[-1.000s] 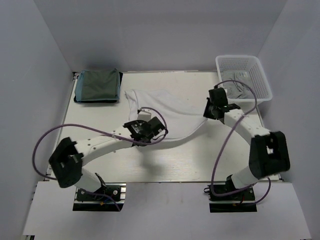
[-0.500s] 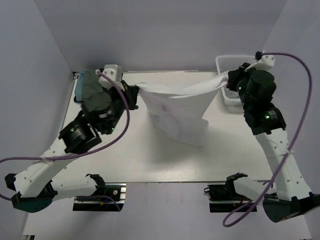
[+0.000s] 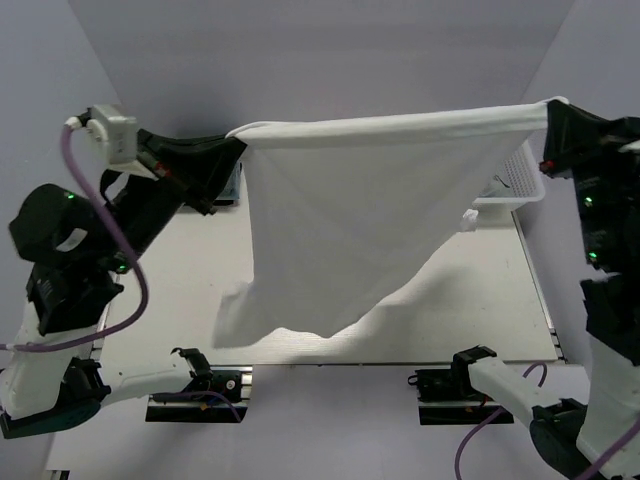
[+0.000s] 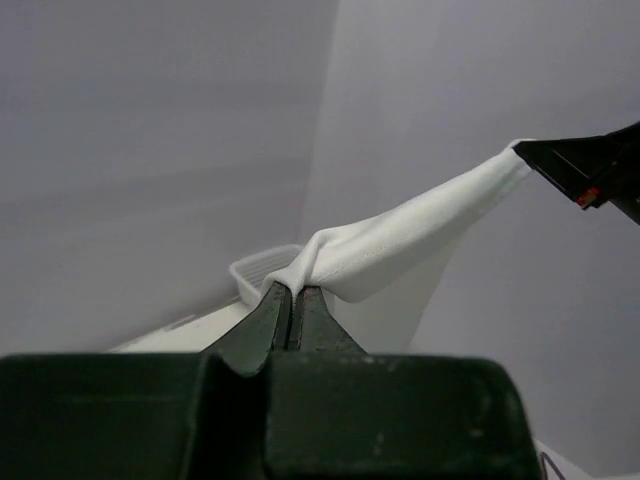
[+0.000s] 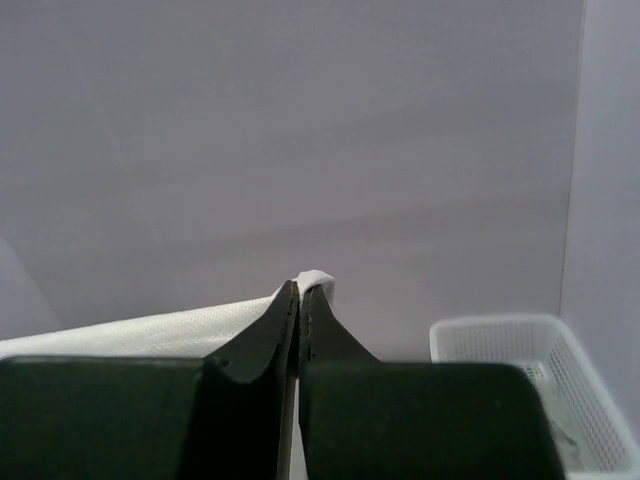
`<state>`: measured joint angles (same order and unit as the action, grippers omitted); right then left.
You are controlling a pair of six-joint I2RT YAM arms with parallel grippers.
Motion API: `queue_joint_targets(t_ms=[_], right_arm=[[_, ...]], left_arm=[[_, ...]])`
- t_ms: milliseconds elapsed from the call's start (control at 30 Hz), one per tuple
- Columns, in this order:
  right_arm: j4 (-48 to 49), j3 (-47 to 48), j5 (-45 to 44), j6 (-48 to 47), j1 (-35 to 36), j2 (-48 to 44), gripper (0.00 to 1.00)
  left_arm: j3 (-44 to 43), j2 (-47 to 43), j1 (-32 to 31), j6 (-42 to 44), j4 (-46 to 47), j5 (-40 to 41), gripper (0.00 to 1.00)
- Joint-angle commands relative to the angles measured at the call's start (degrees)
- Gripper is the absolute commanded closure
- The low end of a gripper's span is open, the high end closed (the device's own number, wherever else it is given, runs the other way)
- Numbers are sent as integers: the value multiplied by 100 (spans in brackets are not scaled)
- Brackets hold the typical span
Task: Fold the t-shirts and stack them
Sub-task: Flatten out the tshirt
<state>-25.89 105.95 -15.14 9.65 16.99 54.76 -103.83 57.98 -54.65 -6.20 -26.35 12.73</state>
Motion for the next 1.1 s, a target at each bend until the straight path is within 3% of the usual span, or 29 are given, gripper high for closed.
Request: queue_joint_targets(t_ms=[0,333,633,833,1067], right_arm=[[-266,514,432,-297,-12,-141,100],[-276,1085,1346,-218,-29,-712,100],[-154,902,1452,-77,-47,-607,100],[275,59,1294,11,-29,-361,100],[1032,-1521,943,160,-21,95,100]], left_arm=[[-383,-277,42,84,-221,-1035,100],[-910,-542,42,-259,-459,-1966,100],[-1105,-340,42,-383,-608,-1853,100],[-569,-146,42,-242,-468,-695,100],[1712,38,51,-128,708,1880,100]])
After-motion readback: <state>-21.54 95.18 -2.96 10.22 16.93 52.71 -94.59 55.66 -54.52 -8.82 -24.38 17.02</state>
